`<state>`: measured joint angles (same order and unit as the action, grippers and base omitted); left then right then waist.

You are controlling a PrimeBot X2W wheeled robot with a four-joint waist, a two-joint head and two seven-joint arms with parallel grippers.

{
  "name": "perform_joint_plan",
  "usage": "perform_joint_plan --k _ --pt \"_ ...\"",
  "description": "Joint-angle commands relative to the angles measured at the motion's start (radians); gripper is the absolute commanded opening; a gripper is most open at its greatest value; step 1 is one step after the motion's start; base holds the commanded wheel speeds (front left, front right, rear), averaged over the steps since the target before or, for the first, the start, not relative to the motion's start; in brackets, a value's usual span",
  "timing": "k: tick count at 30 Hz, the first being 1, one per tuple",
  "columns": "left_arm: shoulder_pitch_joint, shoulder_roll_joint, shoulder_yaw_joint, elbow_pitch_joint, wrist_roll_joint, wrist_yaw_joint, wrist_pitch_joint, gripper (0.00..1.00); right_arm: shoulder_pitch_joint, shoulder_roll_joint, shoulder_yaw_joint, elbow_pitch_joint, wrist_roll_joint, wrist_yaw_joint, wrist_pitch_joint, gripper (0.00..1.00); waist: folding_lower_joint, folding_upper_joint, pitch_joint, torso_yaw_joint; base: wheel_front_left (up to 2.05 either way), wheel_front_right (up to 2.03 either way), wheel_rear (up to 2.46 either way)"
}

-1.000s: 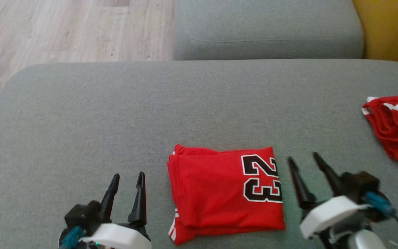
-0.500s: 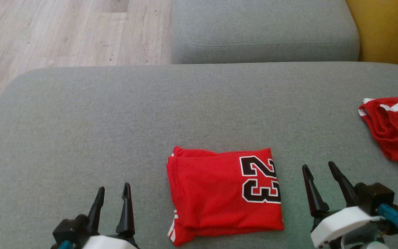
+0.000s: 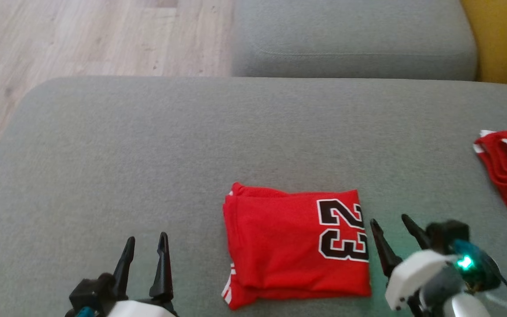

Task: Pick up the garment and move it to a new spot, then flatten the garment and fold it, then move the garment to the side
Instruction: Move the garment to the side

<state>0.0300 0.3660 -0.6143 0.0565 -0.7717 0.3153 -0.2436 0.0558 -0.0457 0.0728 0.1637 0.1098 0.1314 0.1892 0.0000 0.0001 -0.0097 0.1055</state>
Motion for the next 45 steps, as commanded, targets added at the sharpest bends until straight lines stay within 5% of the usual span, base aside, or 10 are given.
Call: perform_joint_plan --k 1,13,17,24,37,45 --pt "-0.041 0.005 0.034 -0.029 0.011 -0.004 -0.013 1.00 -0.074 -0.005 0.026 -0.009 -0.009 -0.001 0.026 1.00 0.0000 -0.0001 0.015 0.020 0.00 0.00 0.00" --pt "-0.054 -0.012 0.051 -0.015 0.017 -0.016 -0.016 1.00 -0.192 -0.009 0.037 0.199 0.067 -0.001 0.257 1.00 0.0000 -0.0001 0.079 0.110 0.00 0.00 0.00" --pt "-0.056 -0.017 0.061 -0.010 0.022 -0.024 -0.016 1.00 -0.217 -0.010 0.069 0.221 0.127 -0.001 0.280 0.00 0.0000 -0.0001 0.094 0.108 0.00 0.00 0.00" --pt "-0.067 -0.021 0.069 -0.022 0.043 -0.031 -0.017 1.00 -0.287 -0.038 0.079 0.193 0.111 -0.001 0.195 0.00 0.0000 -0.0001 0.111 0.022 0.00 0.00 0.00" --pt "-0.158 -0.001 0.052 -0.079 0.095 -0.029 0.014 1.00 -0.362 -0.142 -0.028 0.035 0.066 -0.001 0.184 0.00 0.0000 -0.0001 0.219 -0.328 0.00 0.00 0.00" --pt "-0.216 0.028 0.036 -0.108 0.128 -0.022 0.065 1.00 -0.408 -0.132 -0.059 -0.004 0.069 -0.001 0.171 0.00 0.0000 -0.0001 0.293 -0.482 0.00 0.00 0.00"
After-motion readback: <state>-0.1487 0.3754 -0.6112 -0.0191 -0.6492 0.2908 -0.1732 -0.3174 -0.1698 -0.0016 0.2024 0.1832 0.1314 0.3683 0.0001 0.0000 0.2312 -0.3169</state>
